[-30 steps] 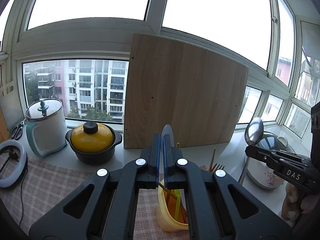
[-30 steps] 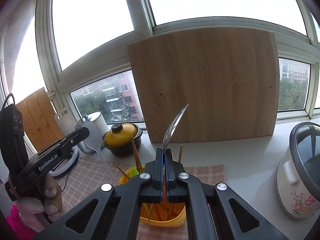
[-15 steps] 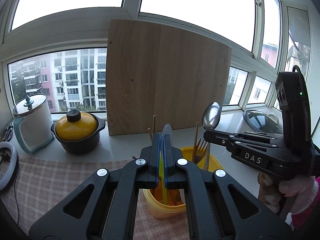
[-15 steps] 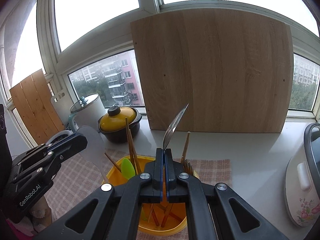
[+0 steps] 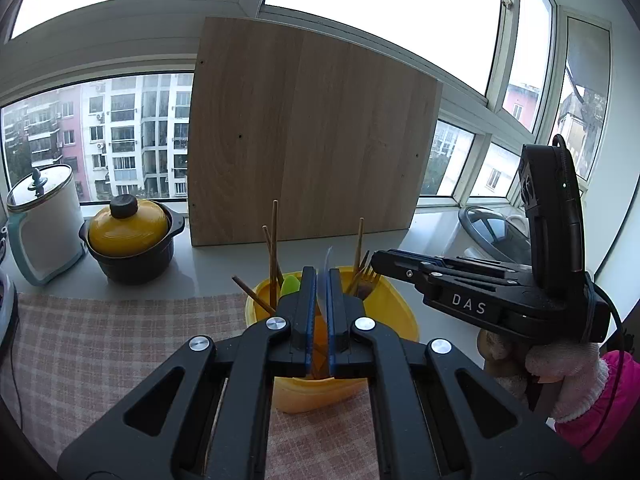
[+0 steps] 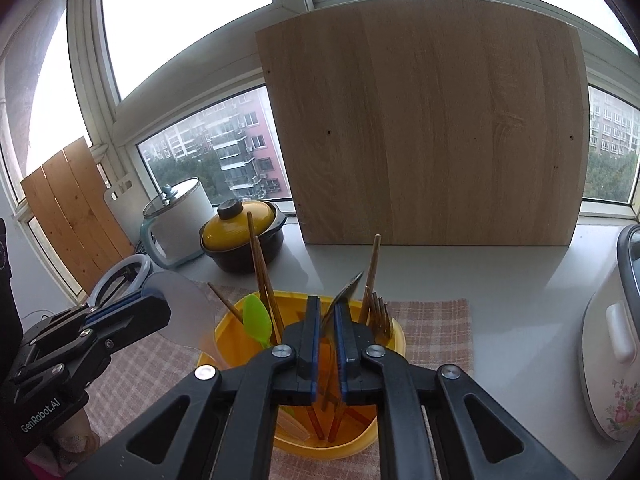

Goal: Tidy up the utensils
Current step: 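Lower both spoons into the yellow container and open both tools, then move both open tools down to the red-tipped chopstick pair on the tablecloth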

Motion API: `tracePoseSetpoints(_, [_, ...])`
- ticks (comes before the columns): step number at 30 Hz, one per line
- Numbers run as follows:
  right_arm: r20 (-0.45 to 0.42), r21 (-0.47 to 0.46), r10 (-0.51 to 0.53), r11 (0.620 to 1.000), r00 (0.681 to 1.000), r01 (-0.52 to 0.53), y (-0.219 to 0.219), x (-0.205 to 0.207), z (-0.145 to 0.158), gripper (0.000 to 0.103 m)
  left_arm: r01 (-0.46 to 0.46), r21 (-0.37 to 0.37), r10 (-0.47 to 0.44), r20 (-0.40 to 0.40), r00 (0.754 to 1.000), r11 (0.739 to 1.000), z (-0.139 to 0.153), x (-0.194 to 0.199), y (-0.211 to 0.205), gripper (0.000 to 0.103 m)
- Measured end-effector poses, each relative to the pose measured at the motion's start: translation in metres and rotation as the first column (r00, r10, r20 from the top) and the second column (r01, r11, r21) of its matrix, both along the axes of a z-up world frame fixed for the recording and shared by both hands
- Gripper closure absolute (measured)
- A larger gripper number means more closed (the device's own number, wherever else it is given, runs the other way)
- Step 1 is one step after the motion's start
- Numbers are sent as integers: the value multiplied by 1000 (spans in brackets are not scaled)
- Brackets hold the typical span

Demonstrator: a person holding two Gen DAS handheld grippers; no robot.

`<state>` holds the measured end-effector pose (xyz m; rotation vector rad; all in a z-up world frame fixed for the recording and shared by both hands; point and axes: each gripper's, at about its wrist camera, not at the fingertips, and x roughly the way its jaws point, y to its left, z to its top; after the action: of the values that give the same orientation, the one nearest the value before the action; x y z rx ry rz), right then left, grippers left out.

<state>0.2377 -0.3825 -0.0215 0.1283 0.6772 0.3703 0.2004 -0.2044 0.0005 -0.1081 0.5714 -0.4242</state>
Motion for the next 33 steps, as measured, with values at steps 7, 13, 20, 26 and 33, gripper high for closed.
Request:
tracePoseSetpoints(7, [2,4,-21,1000,1000,21,-10,-11,2,77,-11,-10,11,0,1000,1000,1,-6,6,97])
tracePoseSetpoints(13, [4,22,-57,998,998,57,-18,-23,4,70,-15,-12,15,1,1000,1000,2,-12,10,80])
tracePoseSetpoints(20, [22,32,-84,996,996,84,-21,-44,9,40,-18,12,18,5,1000,1000,2,-23,16,78])
tracePoseSetpoints(26, [12,37,-100,994,995,99,-18,-64,8,22,-25,37,25,4,1000,999,2,-33,27,65])
tracePoseSetpoints(33, [18,50,-120,992,993,119,-12,-89,7,4,-51,74,50,8,999,996,1,-49,42,47])
